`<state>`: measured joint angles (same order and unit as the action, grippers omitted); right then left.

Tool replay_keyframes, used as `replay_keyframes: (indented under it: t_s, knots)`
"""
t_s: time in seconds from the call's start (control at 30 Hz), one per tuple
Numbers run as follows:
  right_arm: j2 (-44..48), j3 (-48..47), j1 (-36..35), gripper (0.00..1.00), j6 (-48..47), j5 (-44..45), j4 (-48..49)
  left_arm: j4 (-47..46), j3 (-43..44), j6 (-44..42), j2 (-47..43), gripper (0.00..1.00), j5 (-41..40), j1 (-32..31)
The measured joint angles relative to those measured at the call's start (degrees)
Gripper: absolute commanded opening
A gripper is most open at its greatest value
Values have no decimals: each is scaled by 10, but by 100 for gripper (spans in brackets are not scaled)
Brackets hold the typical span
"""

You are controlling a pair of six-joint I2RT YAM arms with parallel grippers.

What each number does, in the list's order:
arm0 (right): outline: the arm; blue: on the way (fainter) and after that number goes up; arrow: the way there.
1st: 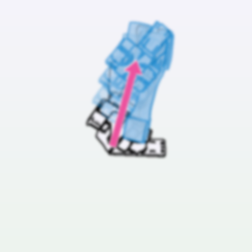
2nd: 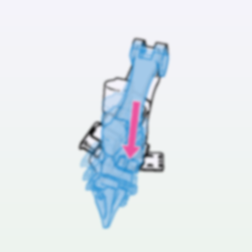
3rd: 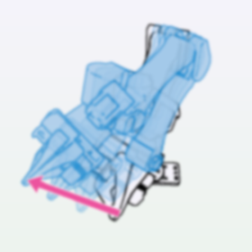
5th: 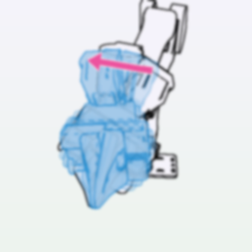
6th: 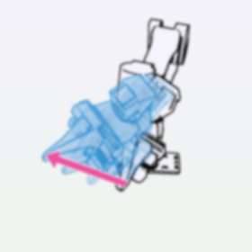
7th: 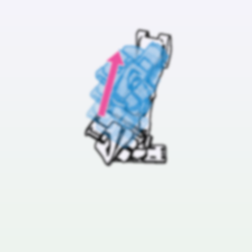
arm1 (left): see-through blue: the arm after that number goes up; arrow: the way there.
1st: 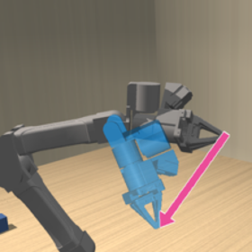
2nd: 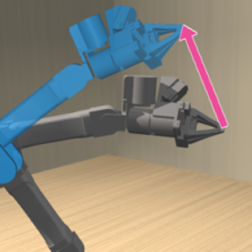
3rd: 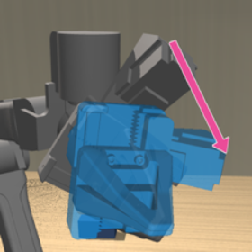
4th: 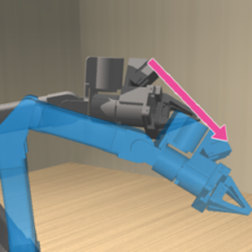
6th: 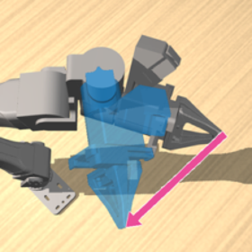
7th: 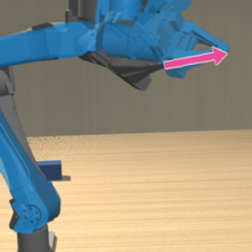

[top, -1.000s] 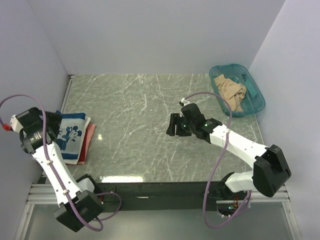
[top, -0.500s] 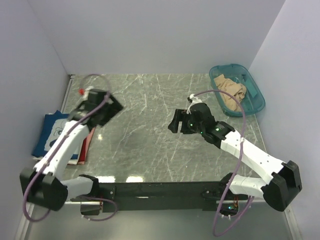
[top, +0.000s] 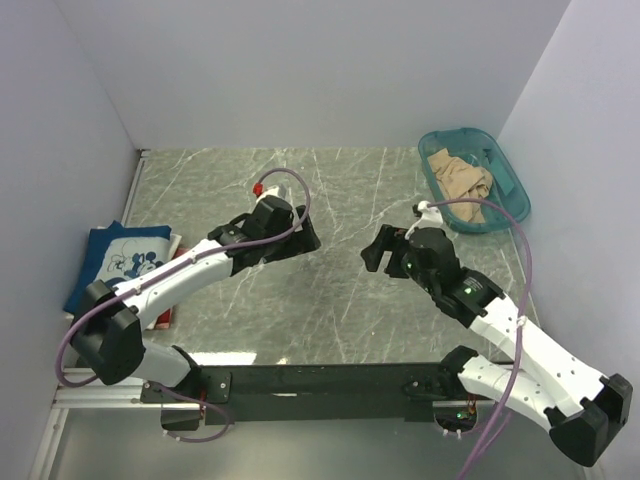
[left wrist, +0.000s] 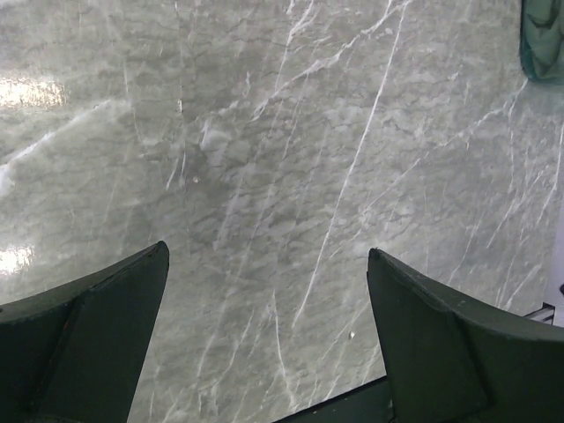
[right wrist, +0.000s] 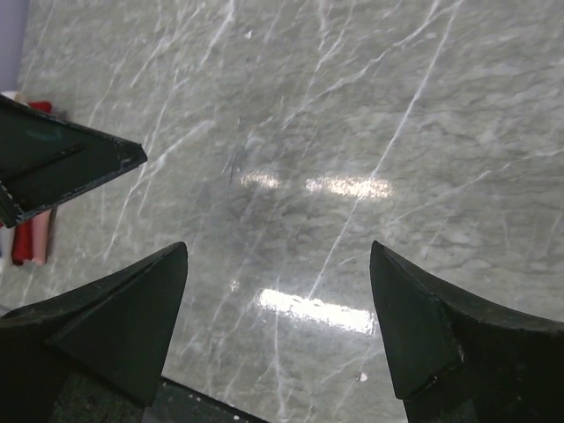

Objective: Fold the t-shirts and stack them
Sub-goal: Reset both grippers

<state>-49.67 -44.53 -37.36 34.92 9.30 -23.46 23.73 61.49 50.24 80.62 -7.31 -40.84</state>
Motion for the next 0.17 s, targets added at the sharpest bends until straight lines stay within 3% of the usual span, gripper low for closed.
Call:
replay_keyframes:
  t_s: [0.17]
  knots:
    - [18, 6, 0, 90, 0, 24, -2, -17, -10, -2, 0, 99, 6, 0]
